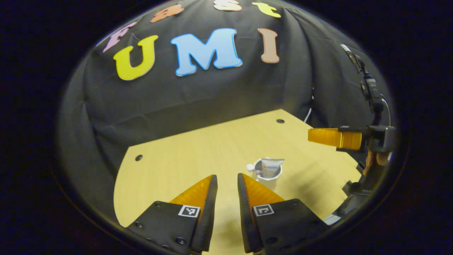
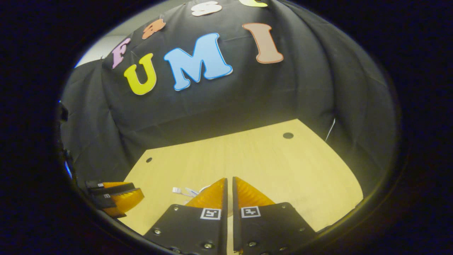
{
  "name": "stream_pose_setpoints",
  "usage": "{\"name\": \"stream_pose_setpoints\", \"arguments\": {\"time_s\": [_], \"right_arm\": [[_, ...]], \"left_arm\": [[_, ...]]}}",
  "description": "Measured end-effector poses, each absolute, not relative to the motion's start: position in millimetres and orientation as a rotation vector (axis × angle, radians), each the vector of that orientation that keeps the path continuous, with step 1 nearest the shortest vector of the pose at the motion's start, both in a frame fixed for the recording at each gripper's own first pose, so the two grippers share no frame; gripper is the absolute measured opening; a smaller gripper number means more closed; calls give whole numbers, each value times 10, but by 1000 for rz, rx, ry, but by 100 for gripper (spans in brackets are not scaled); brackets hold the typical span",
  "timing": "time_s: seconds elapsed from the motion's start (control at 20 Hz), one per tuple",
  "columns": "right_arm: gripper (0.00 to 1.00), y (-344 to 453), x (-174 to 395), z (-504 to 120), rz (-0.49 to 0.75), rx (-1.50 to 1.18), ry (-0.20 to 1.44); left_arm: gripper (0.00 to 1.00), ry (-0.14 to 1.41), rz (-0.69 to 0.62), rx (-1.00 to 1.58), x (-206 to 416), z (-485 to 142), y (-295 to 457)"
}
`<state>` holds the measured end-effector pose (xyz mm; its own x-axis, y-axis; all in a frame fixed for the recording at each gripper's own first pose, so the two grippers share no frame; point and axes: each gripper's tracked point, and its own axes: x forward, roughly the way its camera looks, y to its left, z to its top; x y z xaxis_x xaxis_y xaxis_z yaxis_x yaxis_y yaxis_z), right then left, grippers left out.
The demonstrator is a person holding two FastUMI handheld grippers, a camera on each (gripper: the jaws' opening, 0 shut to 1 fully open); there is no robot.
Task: Put the toothbrush and toothpaste on the desktop into the cup, then pick up the cup and place it on the coaster on the desktop.
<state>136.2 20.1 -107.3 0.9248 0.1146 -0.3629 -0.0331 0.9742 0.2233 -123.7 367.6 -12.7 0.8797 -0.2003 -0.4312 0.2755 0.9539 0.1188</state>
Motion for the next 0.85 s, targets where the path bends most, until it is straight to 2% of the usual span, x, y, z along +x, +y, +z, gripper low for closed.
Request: {"name": "stream_pose_setpoints", "arguments": {"time_s": [0.45, 0.85], "right_arm": [[6, 363, 1257, -469, 111, 13, 237], [6, 493, 1261, 38, 94, 41, 67]], "left_arm": [[41, 130, -46, 13, -1547, 1203, 4139], [41, 61, 21, 18, -1705, 1562, 4287]]}}
